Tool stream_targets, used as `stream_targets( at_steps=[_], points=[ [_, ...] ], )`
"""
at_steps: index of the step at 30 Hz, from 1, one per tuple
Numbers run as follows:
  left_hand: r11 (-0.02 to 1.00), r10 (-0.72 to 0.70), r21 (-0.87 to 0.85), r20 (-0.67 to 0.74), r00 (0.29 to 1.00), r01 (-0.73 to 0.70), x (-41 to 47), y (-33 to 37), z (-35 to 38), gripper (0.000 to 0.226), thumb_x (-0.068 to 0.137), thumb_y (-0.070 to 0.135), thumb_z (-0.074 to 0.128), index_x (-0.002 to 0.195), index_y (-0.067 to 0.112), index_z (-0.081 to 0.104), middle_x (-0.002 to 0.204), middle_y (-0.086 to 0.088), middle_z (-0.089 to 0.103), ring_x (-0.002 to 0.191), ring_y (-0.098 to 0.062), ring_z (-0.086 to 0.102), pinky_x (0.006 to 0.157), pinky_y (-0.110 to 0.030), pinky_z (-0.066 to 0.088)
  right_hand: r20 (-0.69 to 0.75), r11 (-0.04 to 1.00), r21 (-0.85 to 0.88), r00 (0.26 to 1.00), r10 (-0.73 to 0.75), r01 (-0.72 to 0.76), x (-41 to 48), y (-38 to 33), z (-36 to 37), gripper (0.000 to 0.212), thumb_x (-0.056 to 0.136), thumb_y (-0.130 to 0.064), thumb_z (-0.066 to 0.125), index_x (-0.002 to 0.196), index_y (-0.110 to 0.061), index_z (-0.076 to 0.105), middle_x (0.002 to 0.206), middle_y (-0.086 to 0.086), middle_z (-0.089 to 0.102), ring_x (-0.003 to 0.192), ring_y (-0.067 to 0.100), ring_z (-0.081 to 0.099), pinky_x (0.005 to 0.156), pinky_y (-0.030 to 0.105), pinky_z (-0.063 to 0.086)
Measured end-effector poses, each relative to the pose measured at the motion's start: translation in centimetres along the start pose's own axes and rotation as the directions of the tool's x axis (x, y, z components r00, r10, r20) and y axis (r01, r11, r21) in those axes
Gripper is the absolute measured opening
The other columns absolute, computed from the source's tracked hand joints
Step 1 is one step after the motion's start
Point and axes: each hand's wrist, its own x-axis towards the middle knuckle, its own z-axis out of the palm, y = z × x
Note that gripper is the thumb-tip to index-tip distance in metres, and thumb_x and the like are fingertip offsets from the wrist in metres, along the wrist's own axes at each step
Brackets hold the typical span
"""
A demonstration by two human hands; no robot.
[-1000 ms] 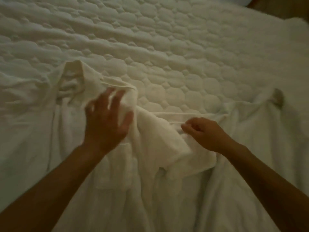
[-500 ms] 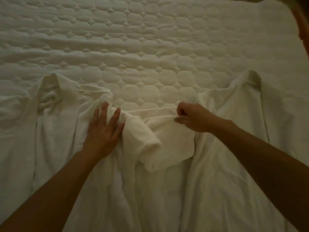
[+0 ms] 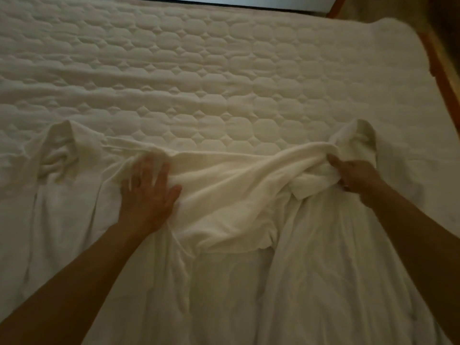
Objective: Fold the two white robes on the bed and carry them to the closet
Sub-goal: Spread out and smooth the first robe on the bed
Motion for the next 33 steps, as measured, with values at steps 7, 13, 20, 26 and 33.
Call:
stream_targets(
  at_steps=[7,13,20,26,33],
  points=[
    [0.967,0.214,0.106,0.149,0.965,-0.231,6.7,8.2,-2.4,0.066,0.101,0.056,0.026,0.159,0.027,0.011,0.165,-0.005,0.020,0.152,-0.028,0.017,0.122,-0.055,0.011,0.386,0.696,0.618,0.912,0.137,-0.366,-0.1,-0.2,1.1,0.024,0.078,-0.011,0.075,0.093,-0.010,0.056,0.066,0.001,0.051,0.046,0.005,0.048,0.038,0.016,0.039],
    [0.948,0.318,0.012,0.051,0.947,-0.319,9.3,11.1,-2.9,0.037,0.104,0.039,0.040,0.109,0.009,0.061,0.112,-0.014,0.056,0.098,-0.034,0.057,0.088,-0.044,0.046,0.515,0.925,0.273,0.852,0.092,-0.265,1.2,-1.1,-10.6,0.062,0.058,-0.023,0.092,0.112,-0.008,0.065,0.083,0.014,0.072,0.067,0.021,0.073,0.053,0.028,0.060],
    [0.934,0.350,0.075,-0.019,0.936,-0.348,11.3,12.2,-1.2,0.035,0.104,0.037,0.041,0.113,0.009,0.059,0.107,-0.017,0.061,0.093,-0.039,0.060,0.079,-0.045,0.045,0.084,0.973,-0.170,0.981,0.172,-0.156,2.8,3.1,-7.0,0.029,0.091,-0.015,0.071,0.115,0.000,0.065,0.101,0.016,0.070,0.090,0.035,0.067,0.071,0.039,0.061],
    [0.939,0.343,0.020,-0.091,0.935,-0.342,12.5,11.2,1.7,0.033,0.104,0.038,0.036,0.111,0.012,0.056,0.102,-0.016,0.063,0.094,-0.039,0.061,0.083,-0.046,0.042,-0.235,0.980,0.065,0.952,0.197,-0.187,3.7,4.6,-3.1,0.065,0.094,-0.058,0.055,0.128,-0.004,0.062,0.127,0.018,0.064,0.115,0.037,0.060,0.102,0.050,0.048],
    [0.938,0.328,-0.062,-0.159,0.931,-0.341,13.4,10.0,4.4,0.032,0.103,0.042,0.039,0.107,0.015,0.057,0.093,-0.015,0.060,0.090,-0.037,0.059,0.080,-0.044,0.041,0.321,0.971,0.208,0.946,0.049,-0.121,0.1,6.2,-5.7,0.071,0.061,-0.057,0.088,0.113,-0.013,0.067,0.112,0.006,0.075,0.095,0.018,0.074,0.076,0.033,0.061]
  ],
)
